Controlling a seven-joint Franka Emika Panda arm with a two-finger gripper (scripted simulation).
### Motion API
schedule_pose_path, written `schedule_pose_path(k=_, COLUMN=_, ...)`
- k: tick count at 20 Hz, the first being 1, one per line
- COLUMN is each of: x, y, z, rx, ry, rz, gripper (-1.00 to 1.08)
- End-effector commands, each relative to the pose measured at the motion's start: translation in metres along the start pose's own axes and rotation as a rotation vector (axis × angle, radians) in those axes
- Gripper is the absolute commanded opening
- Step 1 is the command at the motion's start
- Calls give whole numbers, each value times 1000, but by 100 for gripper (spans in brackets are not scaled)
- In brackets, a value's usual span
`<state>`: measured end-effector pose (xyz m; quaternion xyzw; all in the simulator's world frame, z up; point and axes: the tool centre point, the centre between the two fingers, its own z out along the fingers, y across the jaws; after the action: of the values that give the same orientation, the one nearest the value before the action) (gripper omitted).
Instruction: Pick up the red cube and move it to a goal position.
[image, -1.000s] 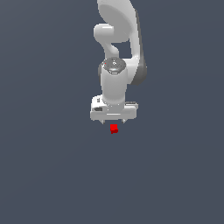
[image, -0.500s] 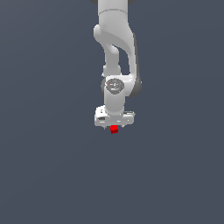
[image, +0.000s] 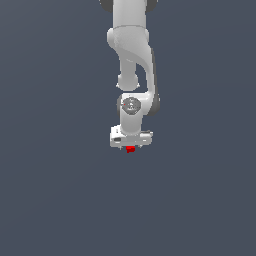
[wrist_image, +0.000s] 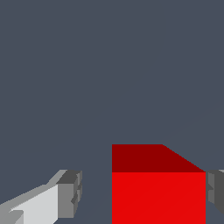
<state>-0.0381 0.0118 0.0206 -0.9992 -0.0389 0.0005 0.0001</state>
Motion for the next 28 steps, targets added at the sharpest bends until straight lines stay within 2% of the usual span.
schedule_pose_path(k=1, x=1, y=0, z=1, rx=0, ry=1, rz=0, gripper=-100)
schedule_pose_path(k=17, x=0, y=1, z=-9, rx=0, ry=0, rz=0, gripper=-100)
schedule_pose_path(k=22, x=0, y=2, z=-33, rx=0, ry=0, rz=0, gripper=-100)
schedule_pose_path(k=28, x=-1, y=5, z=-80, rx=0, ry=0, rz=0, gripper=-100)
